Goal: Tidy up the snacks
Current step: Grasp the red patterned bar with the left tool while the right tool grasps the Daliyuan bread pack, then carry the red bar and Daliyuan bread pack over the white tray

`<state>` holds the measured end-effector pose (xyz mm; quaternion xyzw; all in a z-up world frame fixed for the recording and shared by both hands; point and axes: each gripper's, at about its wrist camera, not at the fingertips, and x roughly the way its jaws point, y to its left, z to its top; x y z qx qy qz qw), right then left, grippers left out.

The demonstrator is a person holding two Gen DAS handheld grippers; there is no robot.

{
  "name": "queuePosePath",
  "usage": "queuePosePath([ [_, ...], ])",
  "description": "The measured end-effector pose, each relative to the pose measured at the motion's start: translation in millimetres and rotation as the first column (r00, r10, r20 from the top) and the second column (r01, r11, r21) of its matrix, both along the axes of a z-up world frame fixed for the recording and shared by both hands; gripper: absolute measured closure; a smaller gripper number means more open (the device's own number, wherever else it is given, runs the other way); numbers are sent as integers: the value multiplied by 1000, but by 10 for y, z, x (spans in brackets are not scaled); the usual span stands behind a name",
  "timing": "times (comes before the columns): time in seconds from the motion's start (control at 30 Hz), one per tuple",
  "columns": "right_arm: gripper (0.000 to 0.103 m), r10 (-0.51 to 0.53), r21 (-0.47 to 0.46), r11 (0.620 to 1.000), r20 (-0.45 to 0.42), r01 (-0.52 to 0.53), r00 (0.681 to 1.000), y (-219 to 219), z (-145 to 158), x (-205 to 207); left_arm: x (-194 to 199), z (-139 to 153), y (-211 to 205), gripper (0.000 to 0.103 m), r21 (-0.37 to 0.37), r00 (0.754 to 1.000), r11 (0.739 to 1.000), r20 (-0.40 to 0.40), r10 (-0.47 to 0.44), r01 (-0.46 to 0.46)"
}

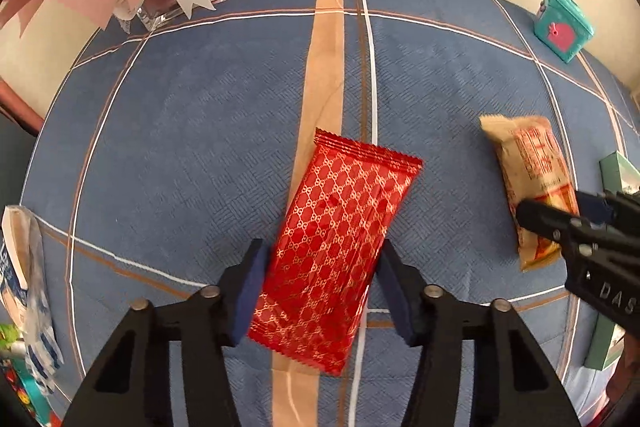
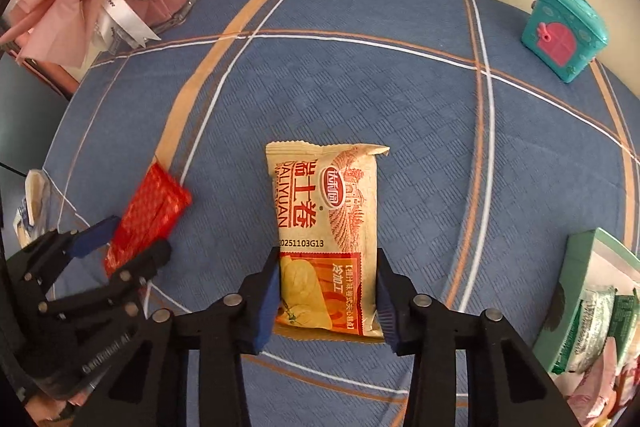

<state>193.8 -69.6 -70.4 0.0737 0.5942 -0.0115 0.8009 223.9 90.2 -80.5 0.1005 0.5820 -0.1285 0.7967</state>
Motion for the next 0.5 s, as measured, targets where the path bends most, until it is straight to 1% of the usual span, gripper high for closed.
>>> queuePosePath([
  [0.2, 62, 20, -37, 999, 11, -20, 1000, -13, 51, -238, -223, 52, -8, 54, -23, 999, 999, 2, 39, -39],
  [0.4, 63, 28, -35, 999, 17, -27, 999, -40, 92, -504, -507, 130, 2, 55, -88, 995, 991, -8, 104, -105],
  [0.5, 63, 26, -27, 999, 24, -25, 999, -45, 114, -642, -638, 186, -21, 55, -121, 989, 981, -14, 149, -149],
])
